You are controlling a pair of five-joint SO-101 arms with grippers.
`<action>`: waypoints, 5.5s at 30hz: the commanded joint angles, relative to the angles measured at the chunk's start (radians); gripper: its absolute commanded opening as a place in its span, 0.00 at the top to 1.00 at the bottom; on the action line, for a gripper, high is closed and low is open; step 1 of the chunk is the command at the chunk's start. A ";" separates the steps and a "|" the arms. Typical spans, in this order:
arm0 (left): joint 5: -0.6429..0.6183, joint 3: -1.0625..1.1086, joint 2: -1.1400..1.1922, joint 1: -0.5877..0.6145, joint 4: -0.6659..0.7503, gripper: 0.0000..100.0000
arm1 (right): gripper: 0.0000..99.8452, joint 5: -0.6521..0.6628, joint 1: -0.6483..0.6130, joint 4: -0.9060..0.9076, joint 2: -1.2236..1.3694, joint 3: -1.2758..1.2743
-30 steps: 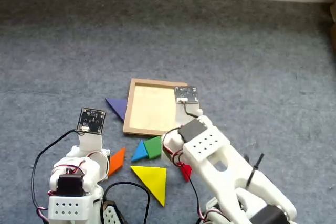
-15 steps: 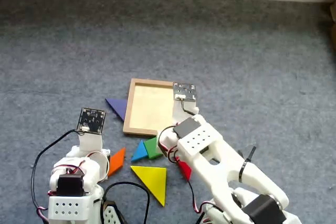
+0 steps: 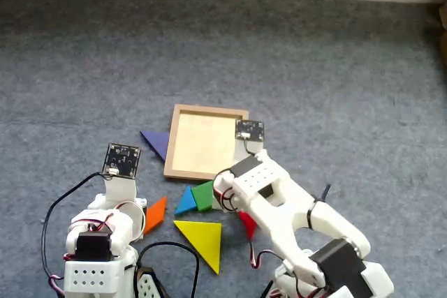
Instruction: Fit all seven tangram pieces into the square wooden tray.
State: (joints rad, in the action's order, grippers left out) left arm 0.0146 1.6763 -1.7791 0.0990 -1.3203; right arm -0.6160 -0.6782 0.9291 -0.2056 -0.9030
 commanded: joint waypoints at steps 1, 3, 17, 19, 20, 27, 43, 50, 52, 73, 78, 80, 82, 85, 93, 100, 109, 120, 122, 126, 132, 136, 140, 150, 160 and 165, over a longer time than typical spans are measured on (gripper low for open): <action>0.005 0.019 -0.041 0.010 -0.006 0.99 | 0.73 -0.008 0.044 -0.053 0.001 0.007; 0.005 0.019 -0.041 0.010 -0.006 0.99 | 0.73 0.000 0.048 -0.054 0.002 0.005; 0.005 0.019 -0.041 0.010 -0.006 0.99 | 0.73 0.405 0.389 -0.051 -0.001 0.005; 0.005 0.019 -0.041 0.010 -0.006 0.99 | 0.73 0.445 0.429 -0.050 -0.001 0.005; 0.005 0.019 -0.041 0.010 -0.006 0.99 | 0.73 0.462 0.444 -0.050 -0.002 0.005; 0.005 0.019 -0.041 0.010 -0.006 0.99 | 0.73 0.454 0.489 -0.047 -0.002 0.008; 0.005 0.019 -0.041 0.010 -0.006 0.99 | 0.63 0.032 0.433 0.012 0.010 0.197; 0.005 0.019 -0.041 0.010 -0.006 0.99 | 0.57 -0.021 0.414 0.010 0.010 0.197; 0.005 0.019 -0.041 0.010 -0.006 0.99 | 0.57 -0.049 0.415 0.008 0.012 0.200; 0.005 0.019 -0.041 0.010 -0.006 0.99 | 0.63 -0.107 0.412 -0.122 0.013 0.156; 0.005 0.019 -0.041 0.010 -0.006 0.99 | 0.63 -0.107 0.412 -0.124 0.013 0.137; 0.005 0.019 -0.041 0.010 -0.006 0.99 | 0.63 -0.107 0.415 -0.124 0.013 0.137; 0.005 0.019 -0.041 0.010 -0.006 0.99 | 0.63 -0.107 0.417 -0.124 0.013 0.137; 0.005 0.019 -0.041 0.010 -0.006 0.99 | 0.63 -0.107 0.418 -0.124 0.013 0.134; 0.005 0.019 -0.041 0.010 -0.006 0.99 | 0.63 -0.109 0.421 -0.127 0.013 0.074; 0.005 0.019 -0.041 0.010 -0.006 0.99 | 0.63 -0.109 0.450 -0.205 0.016 0.068; 0.005 0.019 -0.041 0.010 -0.006 0.99 | 0.63 -0.109 0.450 -0.208 0.202 0.062; 0.005 0.019 -0.041 0.010 -0.006 0.99 | 0.63 -0.109 0.450 -0.033 0.200 0.153; 0.005 0.019 -0.041 0.010 -0.006 0.99 | 0.63 -0.109 0.452 -0.035 0.200 0.153; 0.005 0.019 -0.041 0.010 -0.006 0.99 | 0.72 -0.107 0.453 -0.035 0.200 0.153; 0.005 0.019 -0.041 0.010 -0.006 0.99 | 0.88 -0.101 0.489 -0.035 0.199 0.154; 0.005 0.019 -0.041 0.010 -0.006 0.99 | 0.93 -0.098 0.498 -0.035 0.116 0.153; 0.005 0.019 -0.041 0.010 -0.006 0.99 | 0.93 -0.098 0.498 -0.035 -0.048 0.143; 0.005 0.019 -0.041 0.010 -0.006 0.99 | 0.93 0.094 0.470 -0.035 -0.251 0.093; 0.005 0.019 -0.041 0.010 -0.006 0.99 | 0.93 0.186 0.228 -0.041 -0.183 0.263; 0.005 0.019 -0.041 0.010 -0.006 0.99 | 0.93 0.215 0.165 -0.033 0.054 0.456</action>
State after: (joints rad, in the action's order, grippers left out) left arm 0.0146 1.6763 -1.7791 0.0990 -1.3203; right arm -0.4411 -0.4710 0.8907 -0.2486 -0.5884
